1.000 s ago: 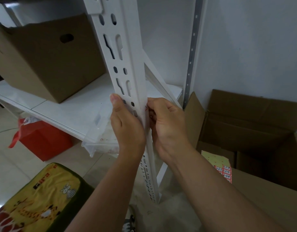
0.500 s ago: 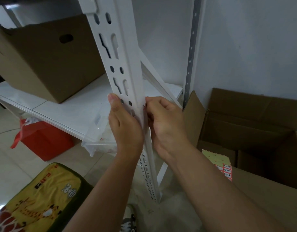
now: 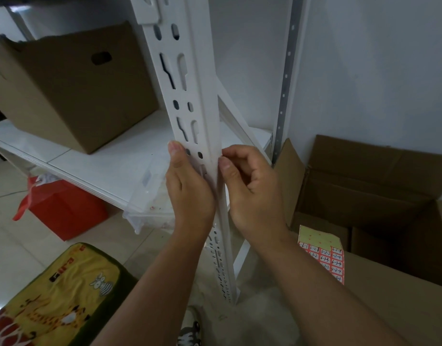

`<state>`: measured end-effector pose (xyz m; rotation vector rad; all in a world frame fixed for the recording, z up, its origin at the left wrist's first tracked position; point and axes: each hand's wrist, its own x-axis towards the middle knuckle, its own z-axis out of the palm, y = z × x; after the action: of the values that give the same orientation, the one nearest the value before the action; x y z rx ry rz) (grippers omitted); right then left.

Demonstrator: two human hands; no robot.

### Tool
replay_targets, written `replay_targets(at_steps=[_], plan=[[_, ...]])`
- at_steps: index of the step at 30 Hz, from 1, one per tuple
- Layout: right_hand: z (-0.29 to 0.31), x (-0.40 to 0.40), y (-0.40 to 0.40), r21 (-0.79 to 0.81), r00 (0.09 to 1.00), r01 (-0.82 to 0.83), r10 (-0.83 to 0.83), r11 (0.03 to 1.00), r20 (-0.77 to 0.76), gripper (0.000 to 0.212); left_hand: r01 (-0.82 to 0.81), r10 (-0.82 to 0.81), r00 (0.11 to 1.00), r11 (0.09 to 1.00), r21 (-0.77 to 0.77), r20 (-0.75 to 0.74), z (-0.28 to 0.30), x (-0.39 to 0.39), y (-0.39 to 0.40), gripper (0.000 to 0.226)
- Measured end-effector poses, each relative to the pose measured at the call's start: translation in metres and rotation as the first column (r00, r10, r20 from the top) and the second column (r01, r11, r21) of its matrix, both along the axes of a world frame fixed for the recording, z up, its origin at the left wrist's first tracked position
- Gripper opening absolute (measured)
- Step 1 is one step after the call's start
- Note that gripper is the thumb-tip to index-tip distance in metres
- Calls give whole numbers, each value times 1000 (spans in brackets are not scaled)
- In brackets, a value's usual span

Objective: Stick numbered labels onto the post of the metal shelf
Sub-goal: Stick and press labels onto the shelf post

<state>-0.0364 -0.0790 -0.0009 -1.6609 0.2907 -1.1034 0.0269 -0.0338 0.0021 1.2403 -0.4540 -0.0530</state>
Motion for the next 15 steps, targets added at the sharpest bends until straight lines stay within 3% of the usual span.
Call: replay_targets(at_steps=[5, 15], plan=[[-4, 3, -6, -215, 994, 106, -112, 971, -18, 5, 12, -12, 1000, 1000, 8, -20, -1, 0, 0, 56], [-1, 10, -15, -405, 982, 100, -156, 909, -106, 9, -22, 22, 999, 1000, -2, -50, -1, 0, -4, 53]])
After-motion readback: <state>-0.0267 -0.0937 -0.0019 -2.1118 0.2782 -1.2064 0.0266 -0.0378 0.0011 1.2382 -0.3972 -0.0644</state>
